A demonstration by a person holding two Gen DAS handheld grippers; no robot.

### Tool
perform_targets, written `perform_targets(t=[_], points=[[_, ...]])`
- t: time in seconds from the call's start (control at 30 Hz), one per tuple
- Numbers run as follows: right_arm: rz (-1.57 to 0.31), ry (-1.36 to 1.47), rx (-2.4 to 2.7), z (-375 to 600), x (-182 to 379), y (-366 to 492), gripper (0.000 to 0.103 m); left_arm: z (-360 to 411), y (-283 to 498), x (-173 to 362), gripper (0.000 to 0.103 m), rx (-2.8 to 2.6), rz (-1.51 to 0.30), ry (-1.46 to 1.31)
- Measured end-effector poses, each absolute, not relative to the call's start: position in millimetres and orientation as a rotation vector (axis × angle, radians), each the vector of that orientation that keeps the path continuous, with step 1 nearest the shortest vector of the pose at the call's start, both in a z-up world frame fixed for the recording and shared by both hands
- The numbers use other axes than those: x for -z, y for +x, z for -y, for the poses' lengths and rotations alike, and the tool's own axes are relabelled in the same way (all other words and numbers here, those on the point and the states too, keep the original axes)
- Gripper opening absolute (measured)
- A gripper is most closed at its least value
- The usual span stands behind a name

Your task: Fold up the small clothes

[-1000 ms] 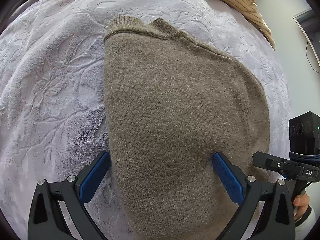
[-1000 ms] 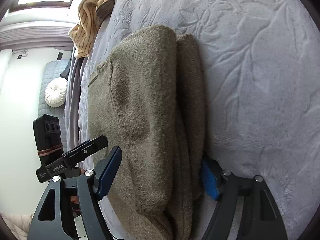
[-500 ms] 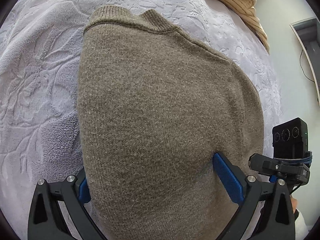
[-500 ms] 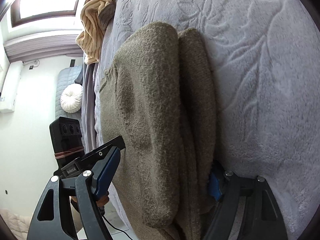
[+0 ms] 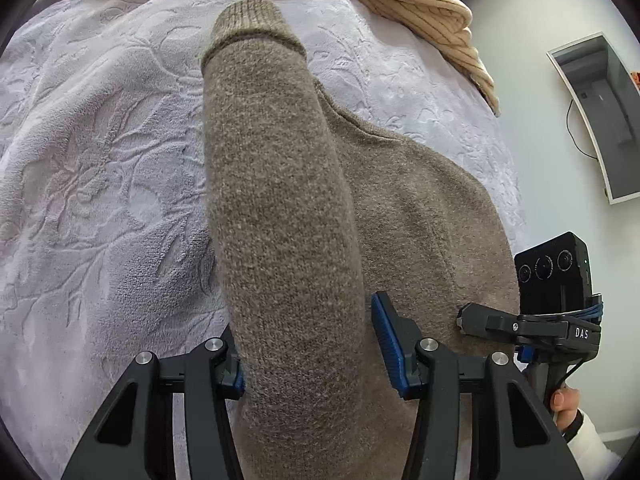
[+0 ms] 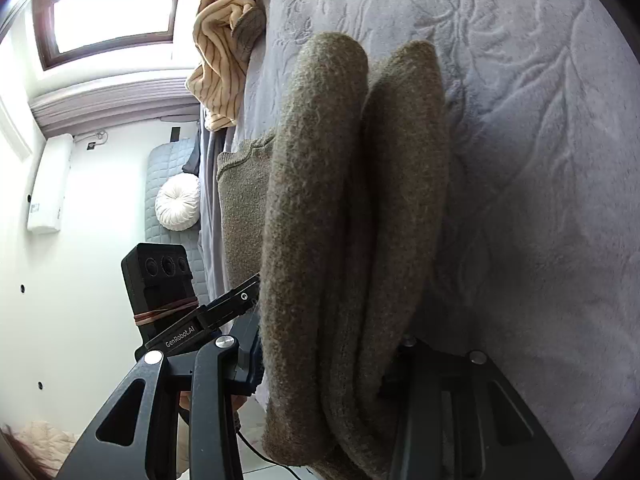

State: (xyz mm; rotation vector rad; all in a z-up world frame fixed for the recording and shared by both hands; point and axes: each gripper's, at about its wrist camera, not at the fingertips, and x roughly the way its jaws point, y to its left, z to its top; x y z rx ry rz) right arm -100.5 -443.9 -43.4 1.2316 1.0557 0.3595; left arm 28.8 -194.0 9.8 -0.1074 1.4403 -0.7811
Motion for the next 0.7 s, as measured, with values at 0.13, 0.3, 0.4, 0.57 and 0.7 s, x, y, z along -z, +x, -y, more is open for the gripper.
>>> perform_targets(t=[0.13, 0.3, 0.4, 0.57, 0.7], points=[[-1.026, 1.235, -0.377, 431.1, 26.8, -107.3, 0.043, 183.9, 19.7, -30.8, 0.053, 0.796, -1.397, -0.097], [-1.003, 1.274, -0.407, 405.9, 14.1, -119.3, 0.043, 160.0, 10.9, -52.2, 0.053, 0.806, -1.383, -0.104], [-0.996, 1.304, -0.430, 383.5, 4.9, -127.6, 0.043, 138.3, 0.6, -63.8, 0.053, 0.803, -1.374, -0.082], [-1.030, 1.325, -0.464, 332.0, 3.0, -141.4, 0.043, 87.2, -18.9, -69.4, 0.053, 0.760, -1.413, -0.064], [-1.084, 1.338, -0.488, 284.6, 14.4, -152.5, 0.043, 46.1, -37.3, -60.6, 0.053, 0.695, -1.445, -0.036]])
